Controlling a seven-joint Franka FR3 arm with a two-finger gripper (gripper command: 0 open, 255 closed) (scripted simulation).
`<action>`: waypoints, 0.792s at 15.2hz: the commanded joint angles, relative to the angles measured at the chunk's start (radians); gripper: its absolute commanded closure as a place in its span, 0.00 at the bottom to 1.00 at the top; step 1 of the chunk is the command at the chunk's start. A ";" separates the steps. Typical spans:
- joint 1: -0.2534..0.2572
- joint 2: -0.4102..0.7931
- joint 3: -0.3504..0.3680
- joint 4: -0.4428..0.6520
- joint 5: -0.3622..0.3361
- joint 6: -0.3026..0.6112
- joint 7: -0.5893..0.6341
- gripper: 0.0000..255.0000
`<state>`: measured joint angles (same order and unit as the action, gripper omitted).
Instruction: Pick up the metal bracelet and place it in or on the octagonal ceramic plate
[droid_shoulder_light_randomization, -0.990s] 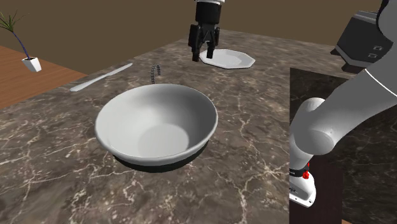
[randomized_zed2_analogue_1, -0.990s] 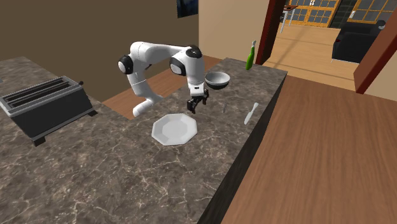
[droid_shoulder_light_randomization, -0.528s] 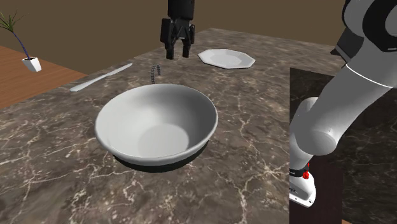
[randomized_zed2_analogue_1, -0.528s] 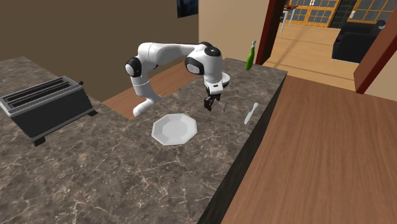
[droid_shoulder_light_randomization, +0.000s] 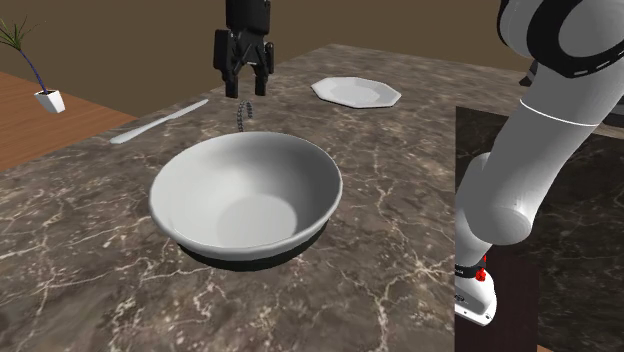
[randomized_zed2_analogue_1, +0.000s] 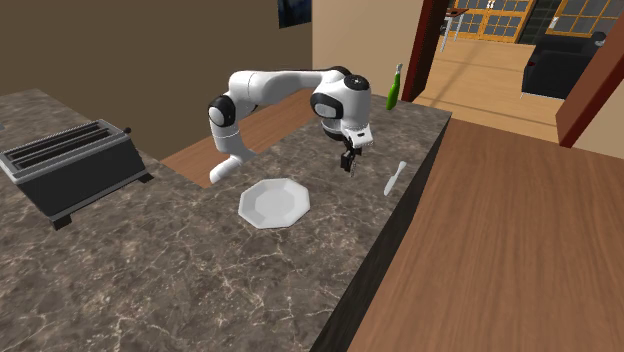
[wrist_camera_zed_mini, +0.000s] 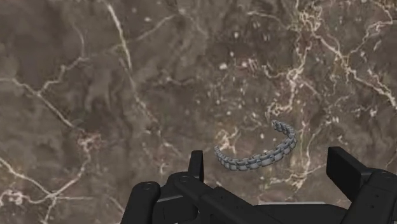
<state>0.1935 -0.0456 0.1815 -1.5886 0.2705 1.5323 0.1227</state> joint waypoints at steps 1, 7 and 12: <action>0.003 -0.007 0.003 -0.035 0.002 0.029 -0.003 0.00; 0.006 -0.015 0.007 -0.079 0.004 0.065 -0.006 0.00; 0.006 -0.015 0.007 -0.079 0.004 0.065 -0.006 0.00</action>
<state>0.1994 -0.0610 0.1883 -1.6675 0.2743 1.5975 0.1168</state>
